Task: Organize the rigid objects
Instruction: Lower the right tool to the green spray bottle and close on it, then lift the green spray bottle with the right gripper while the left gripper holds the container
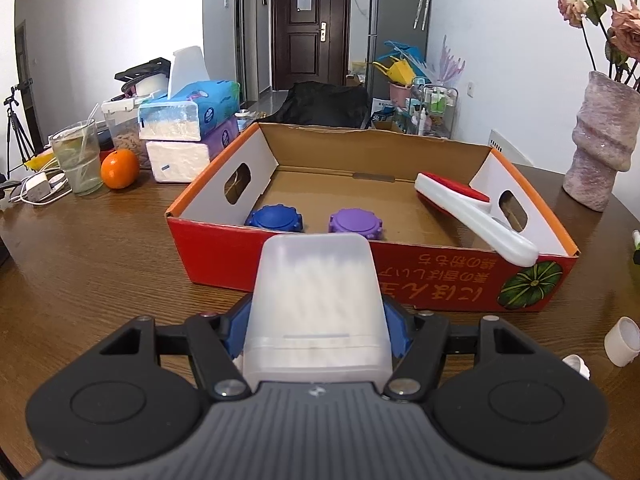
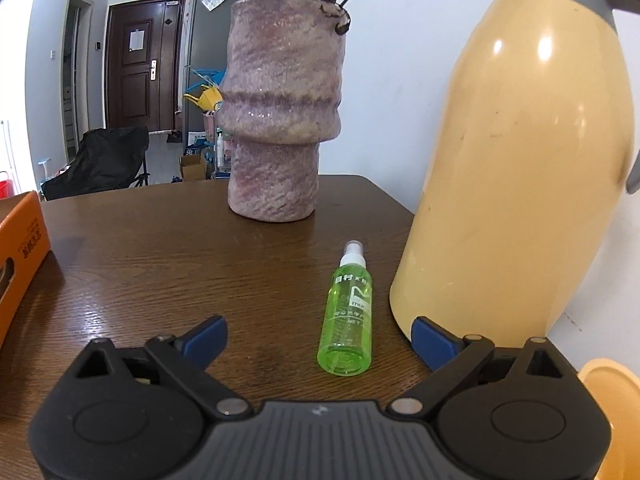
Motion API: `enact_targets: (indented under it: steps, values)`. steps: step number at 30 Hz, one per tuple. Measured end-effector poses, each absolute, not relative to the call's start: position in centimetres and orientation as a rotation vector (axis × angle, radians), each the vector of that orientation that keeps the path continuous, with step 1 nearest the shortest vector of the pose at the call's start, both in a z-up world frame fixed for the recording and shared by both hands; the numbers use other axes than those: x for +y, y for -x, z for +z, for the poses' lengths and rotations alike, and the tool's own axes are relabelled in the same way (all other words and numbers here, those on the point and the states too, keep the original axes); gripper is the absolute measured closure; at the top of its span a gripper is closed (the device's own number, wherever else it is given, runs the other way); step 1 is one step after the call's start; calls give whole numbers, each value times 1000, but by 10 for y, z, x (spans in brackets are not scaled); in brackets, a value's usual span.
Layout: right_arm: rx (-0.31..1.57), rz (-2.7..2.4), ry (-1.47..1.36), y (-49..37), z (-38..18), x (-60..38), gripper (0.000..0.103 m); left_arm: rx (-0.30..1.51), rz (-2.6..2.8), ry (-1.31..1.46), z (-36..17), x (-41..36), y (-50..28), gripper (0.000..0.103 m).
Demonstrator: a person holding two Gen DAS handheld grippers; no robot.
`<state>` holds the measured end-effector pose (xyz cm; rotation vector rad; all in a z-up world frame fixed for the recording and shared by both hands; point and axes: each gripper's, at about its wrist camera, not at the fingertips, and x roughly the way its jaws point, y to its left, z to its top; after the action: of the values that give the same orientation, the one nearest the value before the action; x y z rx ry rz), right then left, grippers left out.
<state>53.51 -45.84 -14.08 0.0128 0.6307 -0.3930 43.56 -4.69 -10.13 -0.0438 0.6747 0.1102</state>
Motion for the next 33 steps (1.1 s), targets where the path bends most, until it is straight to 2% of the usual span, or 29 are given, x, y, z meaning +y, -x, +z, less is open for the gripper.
enact_targets:
  steps: [5, 11, 16, 20, 24, 26, 27, 33]
  values:
    - [634, -401, -9, -544, -146, -461, 5, 674, 112, 46, -101, -46, -436, 37]
    - [638, -423, -13, -557, -150, -470, 13, 665, 111, 58, -100, -43, -435, 37]
    - [666, -445, -32, -568, -158, -478, 28, 667, 108, 70, -100, -39, -434, 37]
    - [674, -441, -72, -573, -163, -485, 36, 668, 97, 72, -100, -39, -434, 37]
    - [671, -438, -125, -579, -163, -491, 50, 680, 70, 68, -102, -43, -433, 37]
    - [670, -436, -143, -580, -163, -492, 61, 683, 58, 67, -102, -44, -433, 37]
    - [667, -431, -146, -581, -163, -492, 72, 683, 55, 66, -102, -45, -432, 37]
    - [663, -416, -161, -572, -162, -485, 72, 684, 47, 68, -102, -45, -431, 37]
